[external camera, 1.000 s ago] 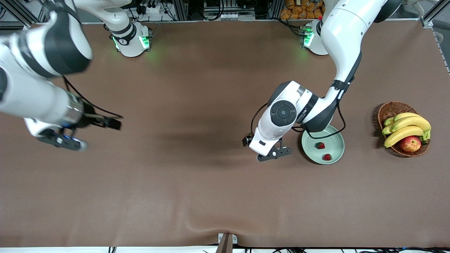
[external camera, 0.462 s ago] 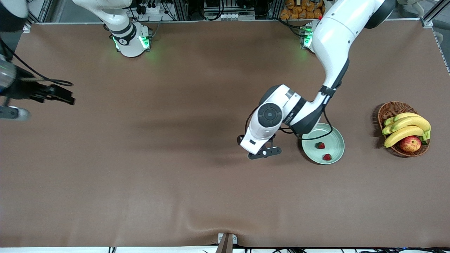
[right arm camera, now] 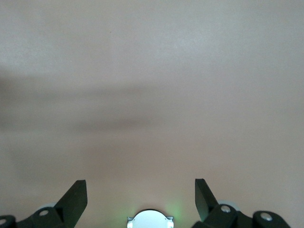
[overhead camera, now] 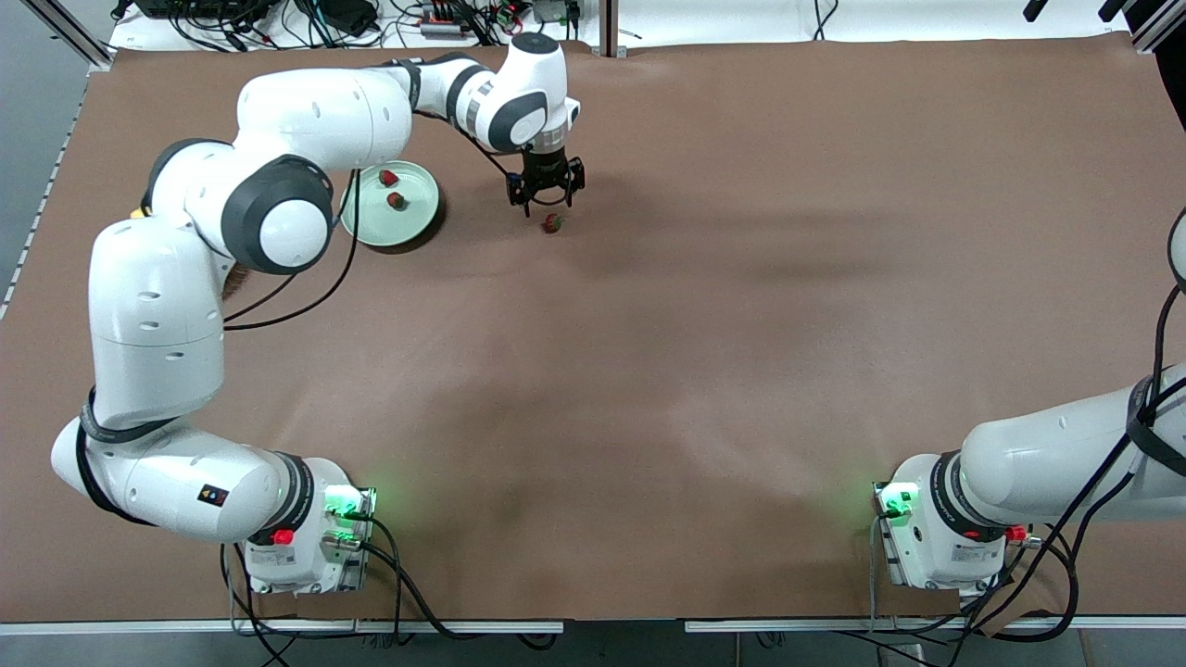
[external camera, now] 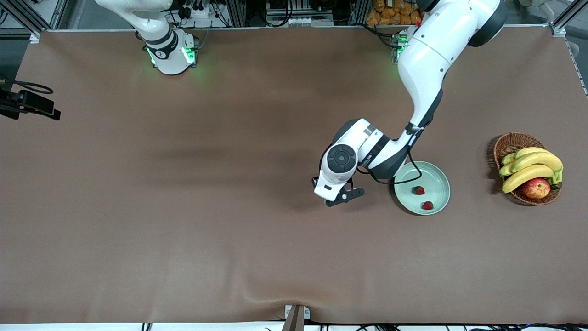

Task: Collect all strawberries into plate
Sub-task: 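Grasp the strawberry with the left gripper while the right arm returns to rest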

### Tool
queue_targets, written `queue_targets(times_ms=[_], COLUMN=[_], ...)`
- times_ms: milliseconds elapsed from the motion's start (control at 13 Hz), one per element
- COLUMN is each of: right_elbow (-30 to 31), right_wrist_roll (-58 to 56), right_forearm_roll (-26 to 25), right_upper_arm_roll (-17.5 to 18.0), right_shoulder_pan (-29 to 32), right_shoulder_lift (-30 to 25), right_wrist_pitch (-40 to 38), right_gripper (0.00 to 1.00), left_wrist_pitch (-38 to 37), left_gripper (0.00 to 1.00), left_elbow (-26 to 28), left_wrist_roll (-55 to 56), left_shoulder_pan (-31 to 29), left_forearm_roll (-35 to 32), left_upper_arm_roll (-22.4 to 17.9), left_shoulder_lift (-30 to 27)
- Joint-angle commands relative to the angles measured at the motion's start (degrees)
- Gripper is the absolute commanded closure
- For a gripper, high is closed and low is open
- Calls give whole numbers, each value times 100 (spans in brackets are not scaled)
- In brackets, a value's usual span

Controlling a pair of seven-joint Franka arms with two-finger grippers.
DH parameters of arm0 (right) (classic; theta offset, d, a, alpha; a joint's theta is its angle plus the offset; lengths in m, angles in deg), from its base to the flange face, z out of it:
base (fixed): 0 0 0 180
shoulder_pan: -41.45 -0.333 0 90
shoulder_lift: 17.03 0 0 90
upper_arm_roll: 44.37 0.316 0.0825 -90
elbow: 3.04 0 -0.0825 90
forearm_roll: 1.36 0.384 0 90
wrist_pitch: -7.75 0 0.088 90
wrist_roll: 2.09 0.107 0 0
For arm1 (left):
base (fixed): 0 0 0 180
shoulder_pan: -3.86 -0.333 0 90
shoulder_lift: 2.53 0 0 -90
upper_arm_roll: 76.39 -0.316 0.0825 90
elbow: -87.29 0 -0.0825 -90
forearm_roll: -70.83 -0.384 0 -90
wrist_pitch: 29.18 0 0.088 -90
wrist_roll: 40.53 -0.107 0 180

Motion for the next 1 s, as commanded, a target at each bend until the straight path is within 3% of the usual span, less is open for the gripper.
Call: queue_targets(times_ms=[0, 231, 692, 846, 923], right_elbow=[92, 92, 74, 74, 109], right_wrist_roll=[-55, -64, -55, -55, -55], right_forearm_roll=[-113, -113, -130, -121, -121], right_upper_arm_roll=[-69, -60, -60, -60, -60], right_shoulder_pan=[-297, -395, -413, -413, -413], right_shoulder_lift=[-201, -237, -263, -289, -272], right_wrist_pitch=[-209, -254, -254, -254, -236], right_gripper=[0, 0, 0, 0, 0], left_wrist_pitch=[35, 114, 264, 334, 334], left_gripper=[16, 40, 58, 80, 97], left_elbow=[58, 146, 128, 120, 119], left_wrist_roll=[661, 698, 716, 716, 689], left_shoulder_pan=[55, 55, 81, 98, 98], left_forearm_roll=[-136, -136, -101, -92, -118], left_upper_arm_roll=[-27, -27, -27, -27, -27], left_shoulder_lift=[-2, 16, 68, 103, 95])
